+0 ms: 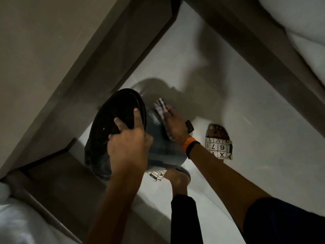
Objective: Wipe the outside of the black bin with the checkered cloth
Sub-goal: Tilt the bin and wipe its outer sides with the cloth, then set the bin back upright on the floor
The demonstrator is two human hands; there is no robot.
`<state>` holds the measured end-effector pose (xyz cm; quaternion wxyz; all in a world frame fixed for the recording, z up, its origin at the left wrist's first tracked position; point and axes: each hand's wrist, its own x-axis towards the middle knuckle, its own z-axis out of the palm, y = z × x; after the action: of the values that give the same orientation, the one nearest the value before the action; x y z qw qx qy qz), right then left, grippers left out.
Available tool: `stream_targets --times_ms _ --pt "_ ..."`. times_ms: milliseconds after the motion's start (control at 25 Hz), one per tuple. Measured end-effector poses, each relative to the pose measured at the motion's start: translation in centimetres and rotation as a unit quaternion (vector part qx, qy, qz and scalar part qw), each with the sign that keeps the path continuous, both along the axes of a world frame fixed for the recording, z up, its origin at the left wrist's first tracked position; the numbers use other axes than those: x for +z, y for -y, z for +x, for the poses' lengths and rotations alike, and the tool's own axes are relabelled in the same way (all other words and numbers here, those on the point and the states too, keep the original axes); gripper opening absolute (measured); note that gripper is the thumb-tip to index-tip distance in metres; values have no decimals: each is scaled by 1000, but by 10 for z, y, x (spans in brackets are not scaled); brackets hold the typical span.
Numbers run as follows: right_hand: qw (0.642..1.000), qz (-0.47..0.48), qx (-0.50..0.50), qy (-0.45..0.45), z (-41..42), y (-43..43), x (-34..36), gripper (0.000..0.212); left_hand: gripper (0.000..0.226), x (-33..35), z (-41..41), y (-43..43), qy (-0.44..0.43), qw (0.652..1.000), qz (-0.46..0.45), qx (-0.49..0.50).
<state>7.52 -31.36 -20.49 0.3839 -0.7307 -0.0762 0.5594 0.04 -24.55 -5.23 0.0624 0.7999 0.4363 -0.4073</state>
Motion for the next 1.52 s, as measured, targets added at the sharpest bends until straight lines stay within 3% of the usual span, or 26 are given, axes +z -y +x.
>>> stream_targets --times_ms 120,200,280,320,440,680,720,840,960,1080,1200,1320,1360,1520 --pt "992 116 -44 33 -18 -30 45 51 62 3 3 -20 58 997 42 -5" --pt "981 127 -10 147 -30 -27 68 46 53 6 3 -22 94 994 58 22" --pt "954 71 97 276 -19 -20 62 46 51 9 4 -15 118 989 66 55" --pt "948 17 129 290 -5 -21 52 46 51 8 4 -11 127 987 68 69" --pt "962 -114 107 224 39 -40 23 44 52 1 10 -1 140 981 82 104" --pt "929 71 153 330 -12 -4 37 47 47 2 11 -5 126 983 86 105" --pt "938 46 140 315 1 9 26 47 49 2 9 -7 128 983 78 103" --pt "983 -71 67 155 44 24 -10 45 49 6 13 -11 142 983 77 83" --pt "998 4 -52 37 38 12 -13 40 52 14 13 -18 172 976 129 45" --pt "990 27 -134 31 29 7 -8 36 50 23 -7 -16 211 960 179 38" --pt "988 4 -152 32 25 21 3 38 43 21 -28 26 230 960 159 8" --pt "986 -17 -162 25 28 42 8 37 35 5 -42 61 304 941 148 -25" --pt "986 -19 -166 21 32 47 10 37 40 1 -45 68 327 935 137 -28" --pt "989 -8 -145 34 41 68 29 36 95 -14 -59 88 342 938 57 7"
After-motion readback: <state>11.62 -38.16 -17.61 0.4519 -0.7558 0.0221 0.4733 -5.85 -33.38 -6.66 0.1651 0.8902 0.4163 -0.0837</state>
